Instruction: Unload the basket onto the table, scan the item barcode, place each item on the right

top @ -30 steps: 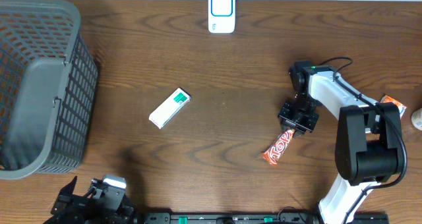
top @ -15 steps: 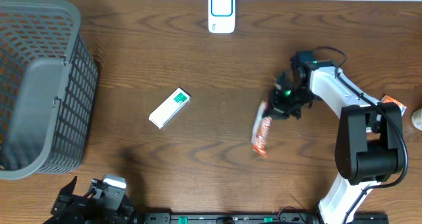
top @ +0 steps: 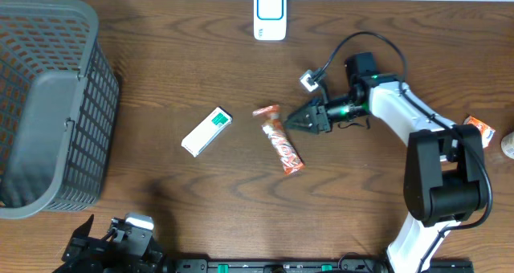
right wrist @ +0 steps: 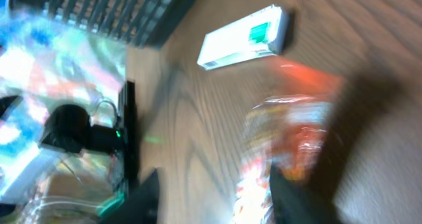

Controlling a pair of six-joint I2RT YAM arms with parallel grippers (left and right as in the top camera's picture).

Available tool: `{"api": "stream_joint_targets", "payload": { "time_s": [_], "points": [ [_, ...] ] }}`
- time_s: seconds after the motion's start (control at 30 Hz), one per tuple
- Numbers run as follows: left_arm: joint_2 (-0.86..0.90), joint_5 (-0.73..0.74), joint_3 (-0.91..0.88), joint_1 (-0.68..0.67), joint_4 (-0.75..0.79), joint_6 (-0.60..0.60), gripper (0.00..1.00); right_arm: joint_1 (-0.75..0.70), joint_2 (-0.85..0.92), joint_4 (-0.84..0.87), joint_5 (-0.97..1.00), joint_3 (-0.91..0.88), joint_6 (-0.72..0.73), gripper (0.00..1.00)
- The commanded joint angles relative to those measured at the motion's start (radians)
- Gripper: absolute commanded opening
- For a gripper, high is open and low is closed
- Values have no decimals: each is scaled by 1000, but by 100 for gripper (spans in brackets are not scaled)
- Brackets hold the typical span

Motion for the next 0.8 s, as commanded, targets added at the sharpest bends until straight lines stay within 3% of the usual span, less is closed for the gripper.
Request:
{"api": "stream_joint_targets", "payload": {
  "time_s": [0.0, 0.13, 0.27, 0.47, 0.6, 0.7, 0.77],
  "points": [
    [-1, -5, 3, -4, 0, 2, 98, 39, 11, 52, -52, -36, -103, 81],
    [-1, -5, 3, -4, 0, 2, 98, 66, 11, 115, 0, -38, 22, 98],
    [-1, -5, 3, -4, 0, 2, 98, 71, 11, 129, 120, -37, 167, 99],
    [-1, -5, 3, -4, 0, 2, 98, 71, 11, 36, 369, -37, 261, 77],
    [-1, -5, 3, -4, 0, 2, 98, 87, 11, -42, 446, -38, 261, 69],
    [-1, -5, 3, -4, 0, 2, 98, 116, 11, -46, 511, -38, 275, 55],
    [-1, -5, 3, -4, 0, 2, 98, 140, 11, -45, 586, -44, 328, 53]
  ]
}}
